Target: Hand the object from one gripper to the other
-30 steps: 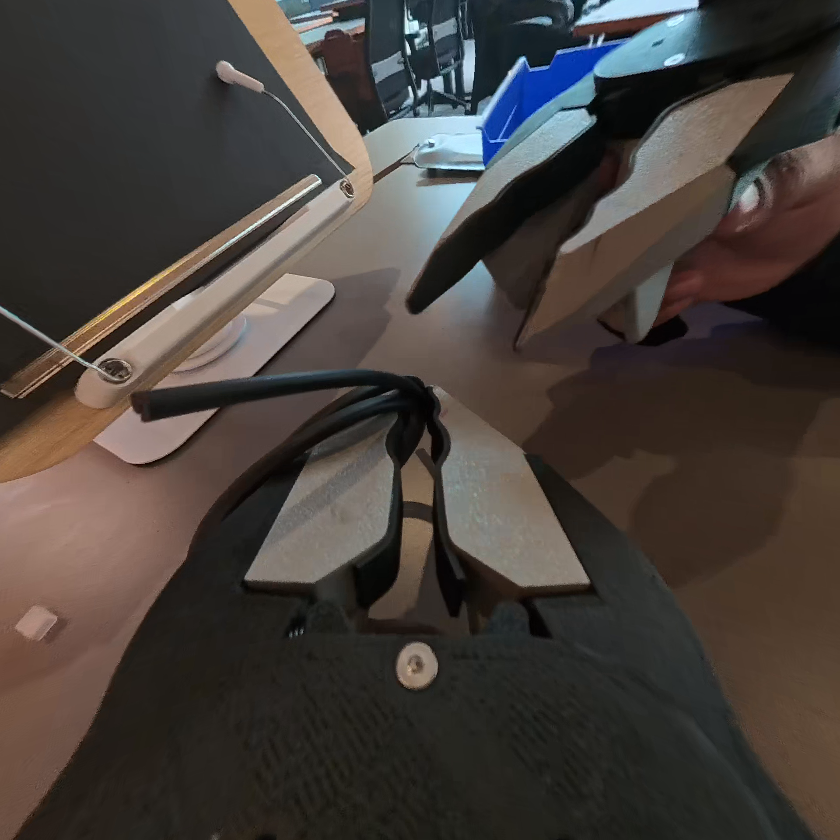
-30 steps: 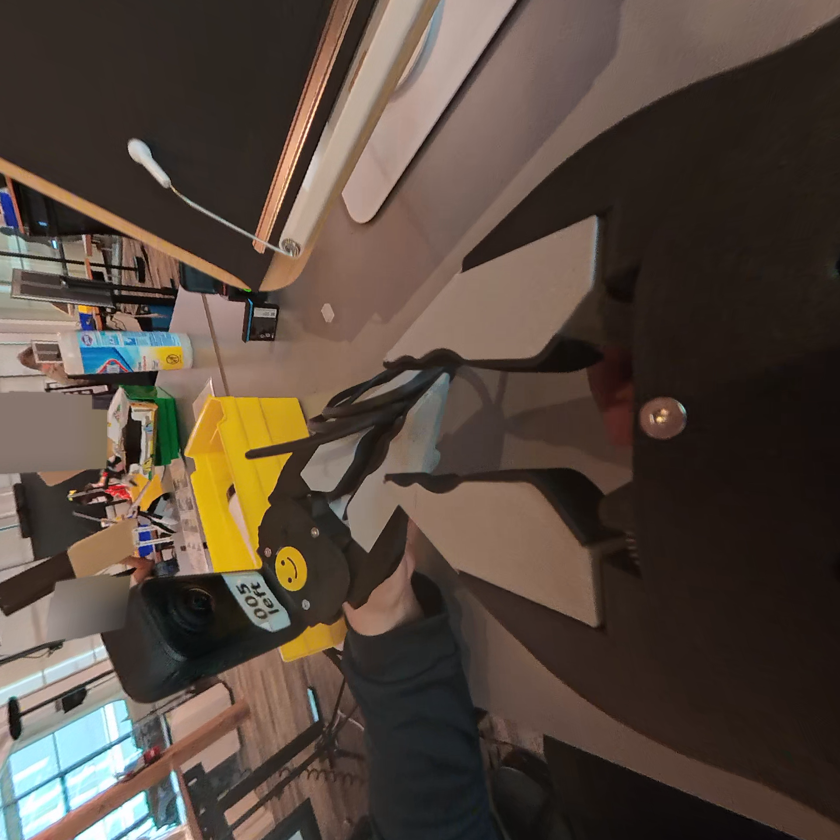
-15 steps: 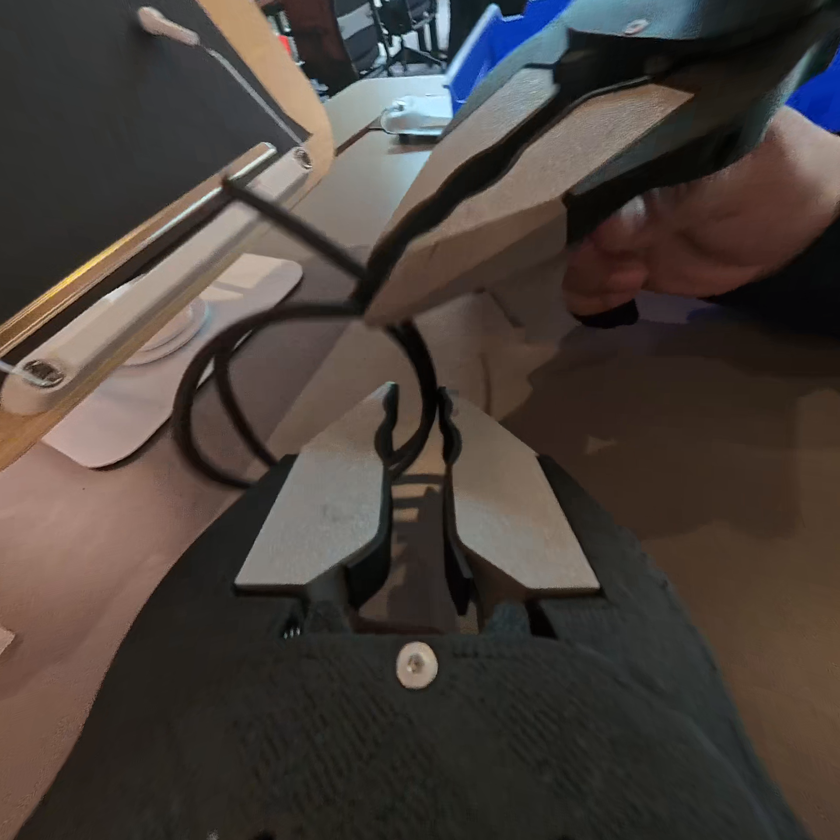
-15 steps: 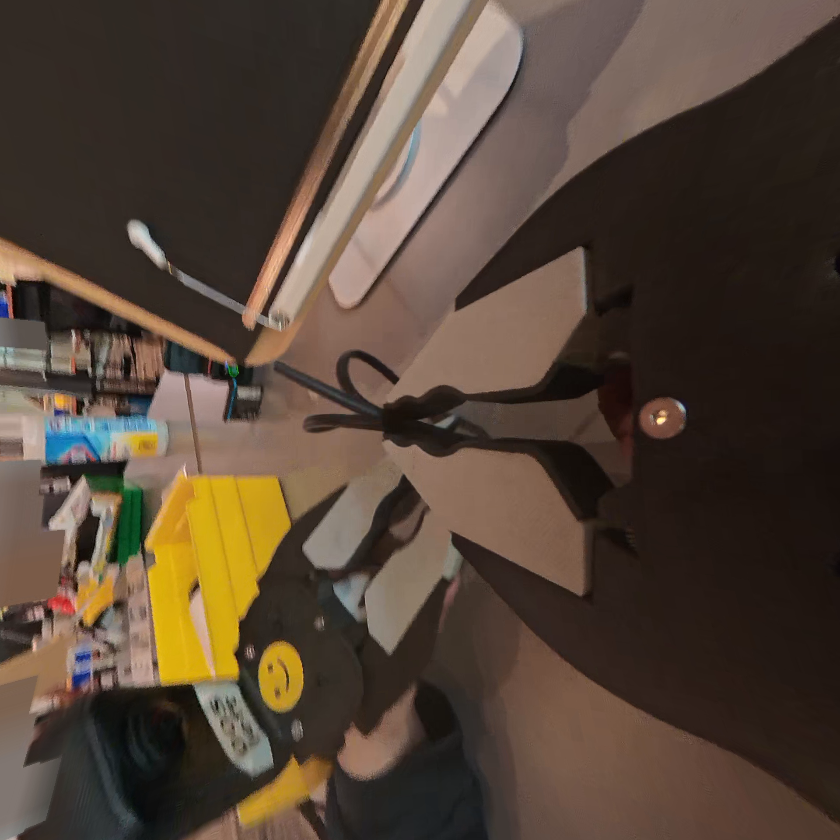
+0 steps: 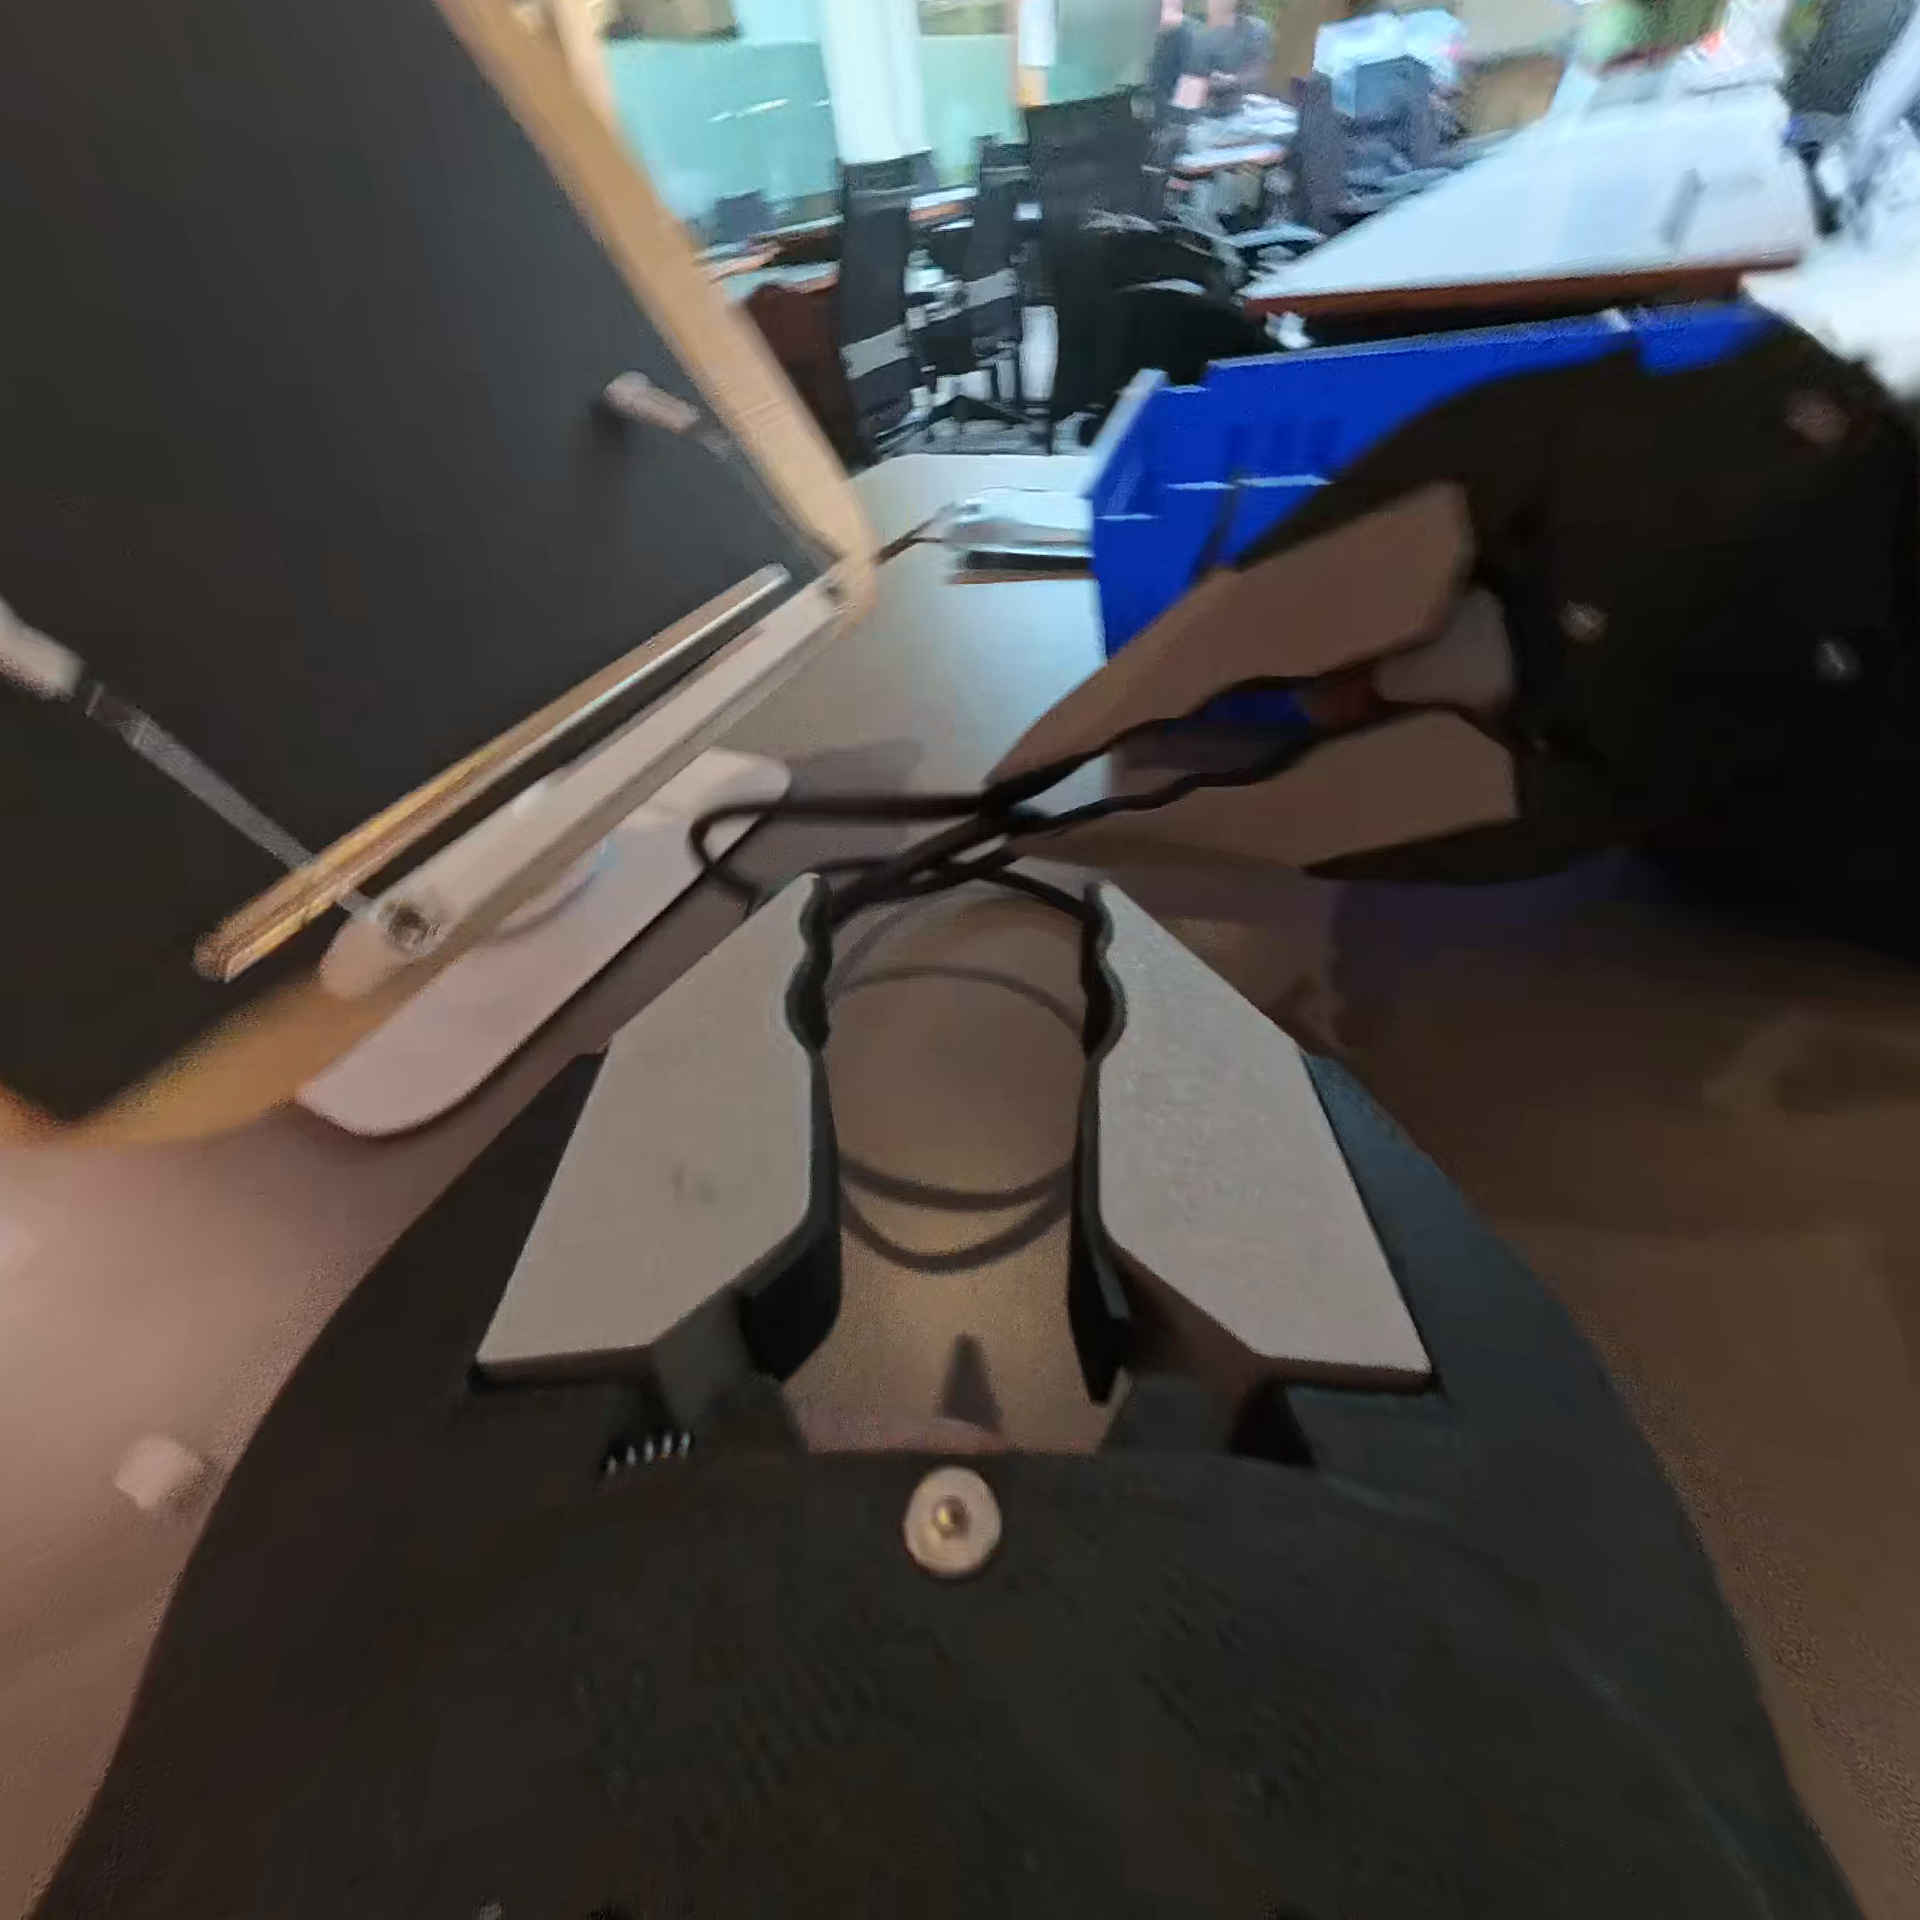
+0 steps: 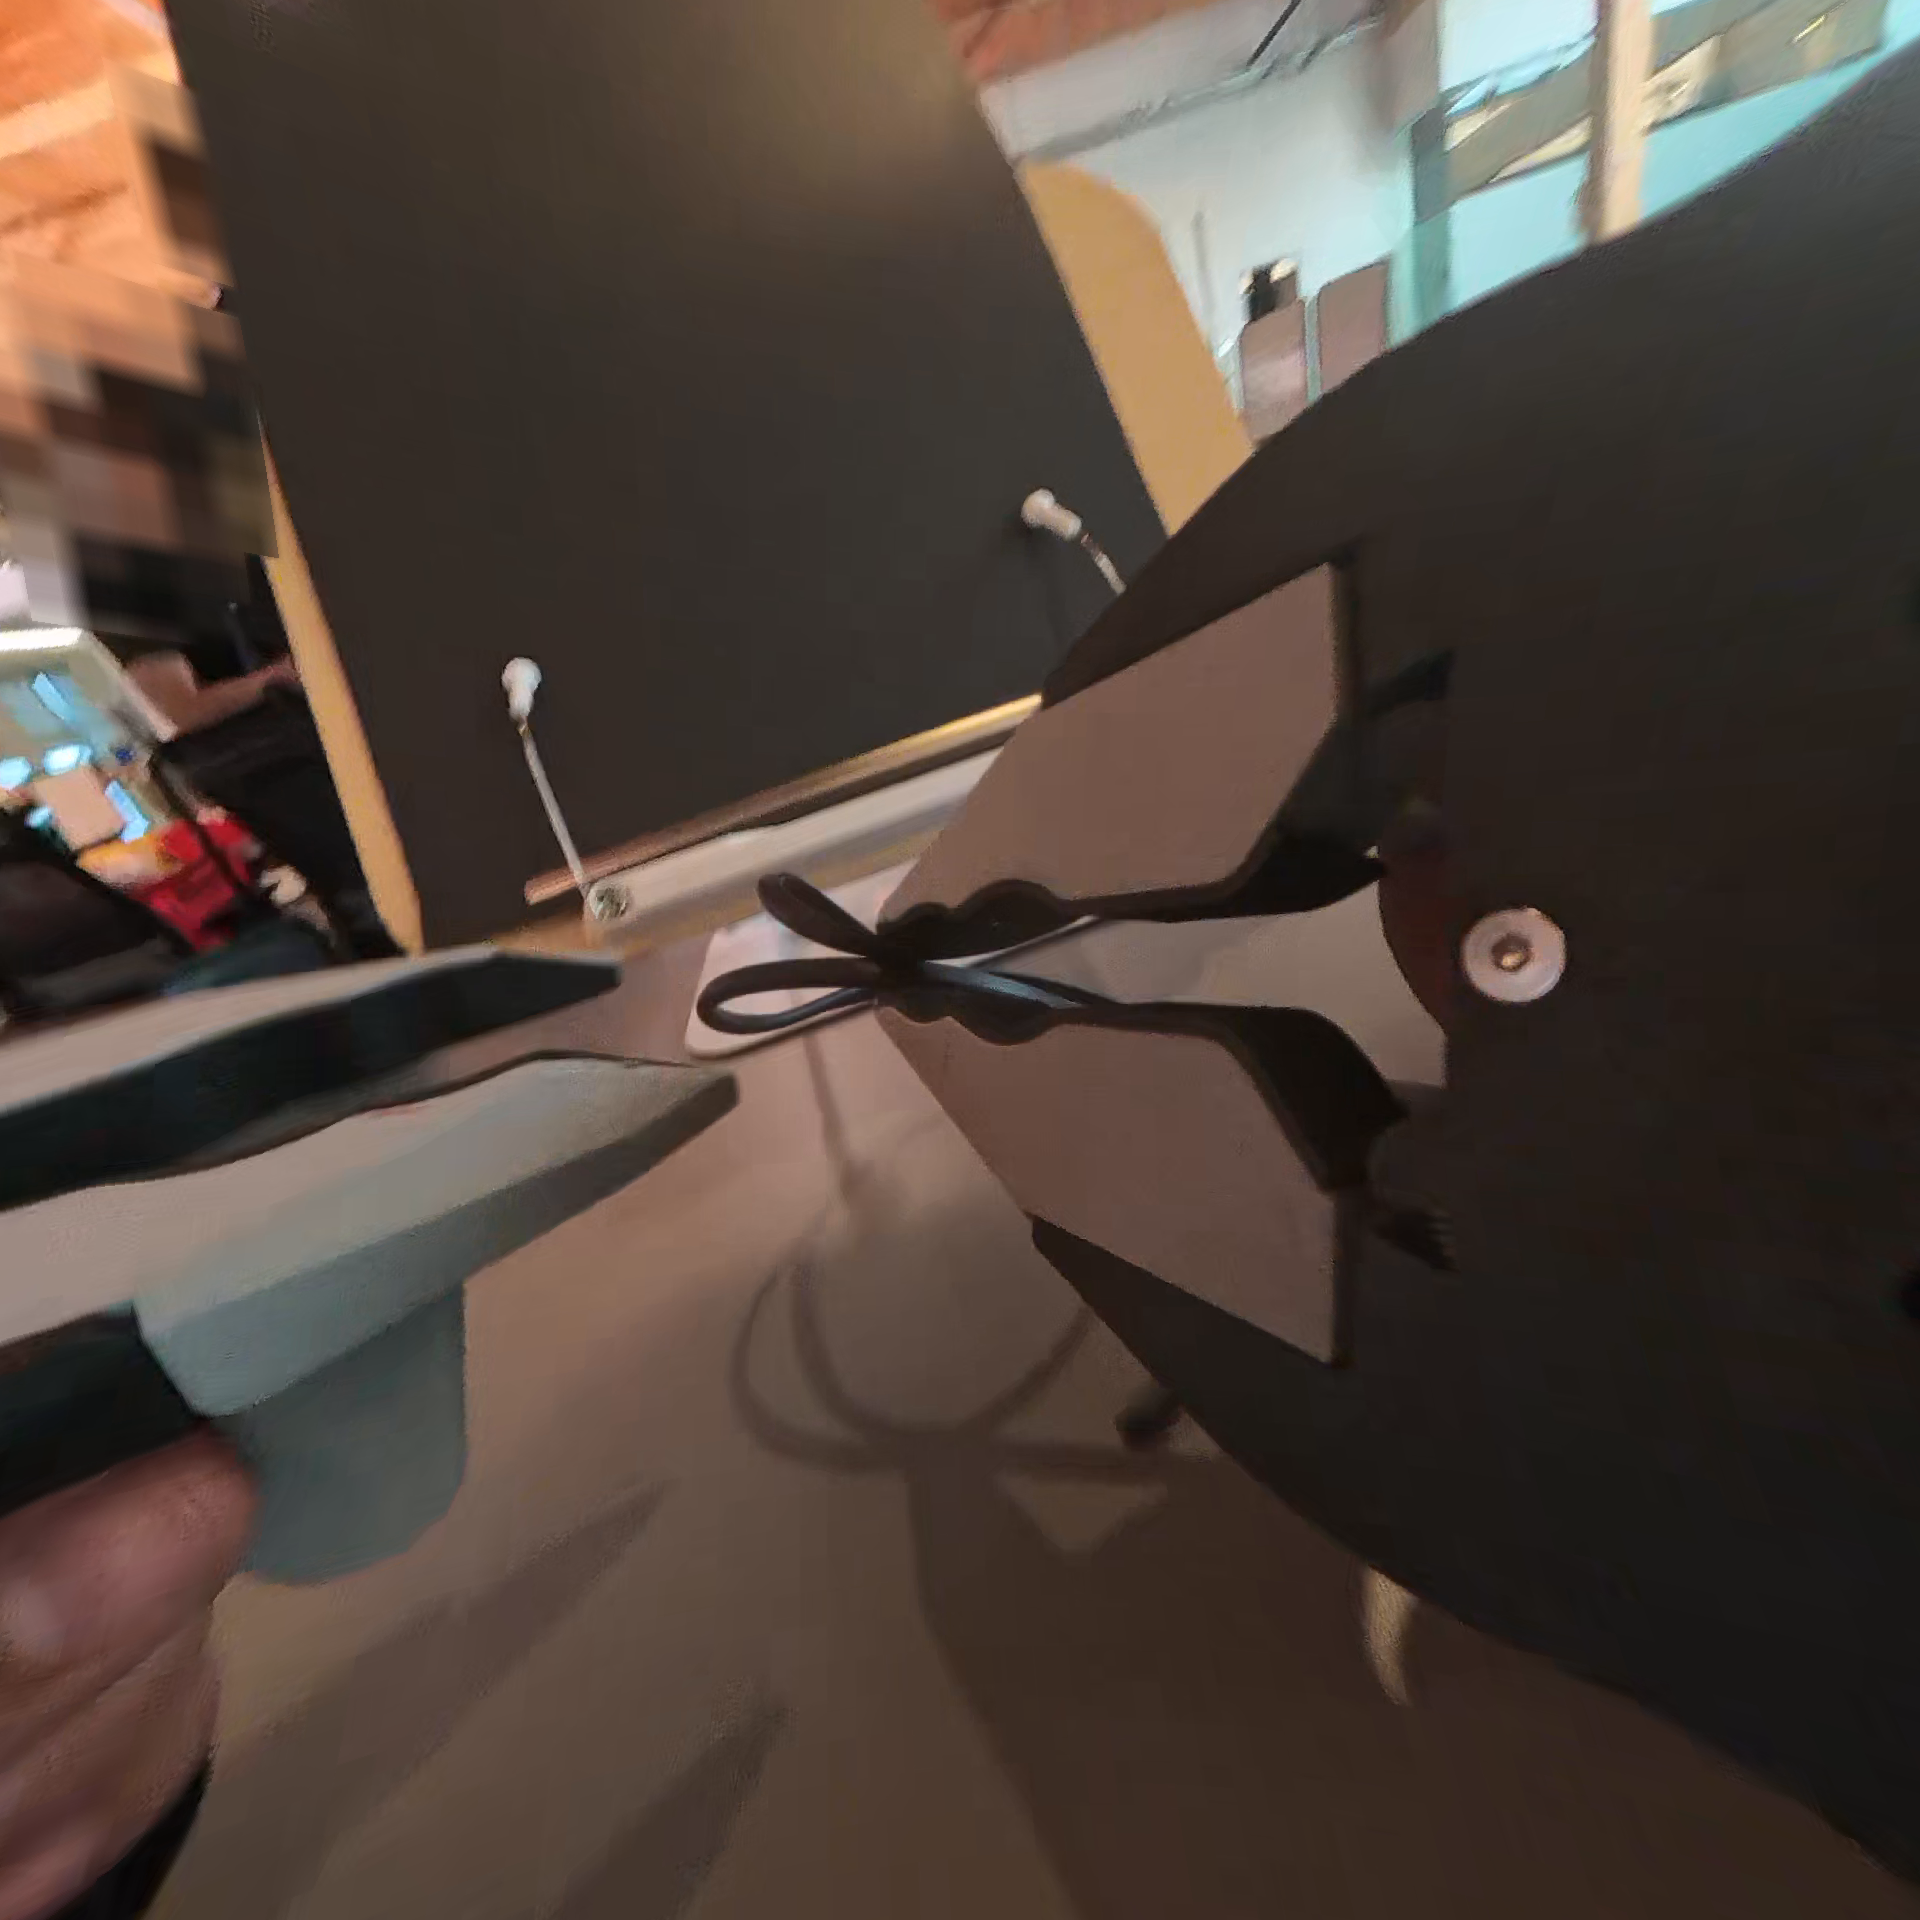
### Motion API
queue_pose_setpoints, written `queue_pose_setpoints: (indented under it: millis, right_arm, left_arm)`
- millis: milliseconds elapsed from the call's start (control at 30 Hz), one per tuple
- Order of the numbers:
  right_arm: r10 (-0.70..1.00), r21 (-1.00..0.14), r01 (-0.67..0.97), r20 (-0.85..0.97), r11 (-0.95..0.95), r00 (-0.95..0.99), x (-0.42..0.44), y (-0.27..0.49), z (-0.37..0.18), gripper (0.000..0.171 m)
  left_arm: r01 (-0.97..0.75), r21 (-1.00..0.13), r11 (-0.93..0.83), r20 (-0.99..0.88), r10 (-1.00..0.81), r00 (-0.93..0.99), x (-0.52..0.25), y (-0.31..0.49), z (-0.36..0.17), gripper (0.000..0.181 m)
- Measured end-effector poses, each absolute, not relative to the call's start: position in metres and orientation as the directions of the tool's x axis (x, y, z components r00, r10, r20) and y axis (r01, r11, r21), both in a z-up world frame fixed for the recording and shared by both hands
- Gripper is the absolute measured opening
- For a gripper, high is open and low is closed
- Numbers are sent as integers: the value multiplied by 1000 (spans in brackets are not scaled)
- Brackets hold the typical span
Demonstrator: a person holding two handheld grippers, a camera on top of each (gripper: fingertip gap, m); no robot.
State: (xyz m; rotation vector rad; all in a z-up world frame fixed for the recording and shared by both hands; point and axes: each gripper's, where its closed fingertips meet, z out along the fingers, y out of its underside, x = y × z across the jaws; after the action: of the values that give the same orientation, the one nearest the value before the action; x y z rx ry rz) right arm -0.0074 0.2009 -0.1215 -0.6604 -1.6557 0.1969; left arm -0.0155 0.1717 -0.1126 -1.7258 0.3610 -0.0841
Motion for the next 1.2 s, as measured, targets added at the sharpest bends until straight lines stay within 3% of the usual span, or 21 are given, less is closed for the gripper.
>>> queue_pose_setpoints:
  millis: [67, 133, 267, 300, 333, 367, 467, 600, 733, 833, 967, 1000, 1033, 1067, 1100, 1200]
  right_arm:
    - [552, -505, 271, 824, 819, -132, -5, 188, -127, 5]
    - [568, -520, 245, 797, 818, -205, -2, 176, -134, 5]
    - [599, -574, 175, 742, 800, -300, 2, 153, -137, 5]
    - [608, -588, 168, 728, 791, -316, 3, 150, -138, 5]
    - [616, -596, 169, 721, 785, -319, 3, 151, -139, 6]
    - [630, -612, 169, 707, 773, -320, 4, 152, -139, 8]
    - [707, -669, 230, 661, 707, -252, 6, 175, -136, 33]
    - [881, -836, 297, 393, 461, -263, 12, 189, -134, 74]
    - [928, -868, 329, 335, 372, -164, 7, 211, -134, 87]
    - [940, -902, 287, 269, 322, -210, 6, 200, -131, 73]
    - [942, -923, 238, 251, 302, -223, 2, 192, -126, 67]
    - [937, -919, 230, 272, 321, -220, 2, 191, -126, 50]
    - [929, -908, 234, 301, 348, -215, 3, 193, -127, 19]
    - [922, -896, 244, 327, 372, -205, 3, 196, -128, 0]
    - [926, -895, 251, 332, 369, -179, 3, 200, -127, 0]
    - [960, -929, 246, 256, 278, -117, 3, 212, -121, 0]
  left_arm:
    - [-354, -932, -76, -321, -283, 904, -9, 168, -112, 34]
    - [-516, -852, -88, -480, -263, 837, -9, 168, -123, 38]
    - [-679, -725, -116, -623, -309, 719, 4, 172, -148, 35]
    - [-699, -702, -136, -645, -293, 705, 0, 174, -151, 27]
    - [-700, -697, -155, -645, -291, 706, -2, 175, -153, 10]
    - [-683, -710, -170, -619, -309, 721, -3, 175, -155, 5]
    - [-544, -815, -201, -503, -222, 835, -21, 179, -143, 3]
    - [-307, -944, -122, -282, -187, 941, -31, 177, -119, 2]
    - [-237, -972, 5, -230, -268, 936, -16, 168, -96, 3]
    - [-187, -979, 76, -202, -332, 921, -5, 162, -84, 2]
    - [-123, -991, 52, -133, -485, 865, 17, 153, -88, 3]
    - [-125, -992, 29, -123, -492, 862, 18, 155, -92, 2]
    - [-132, -991, 15, -123, -482, 868, 16, 157, -96, 3]
    - [-131, -991, 1, -116, -466, 877, 13, 159, -98, 2]
    - [-115, -993, -16, -96, -450, 888, 9, 161, -101, 4]
    - [-35, -992, -121, 20, -426, 905, 0, 169, -116, 61]
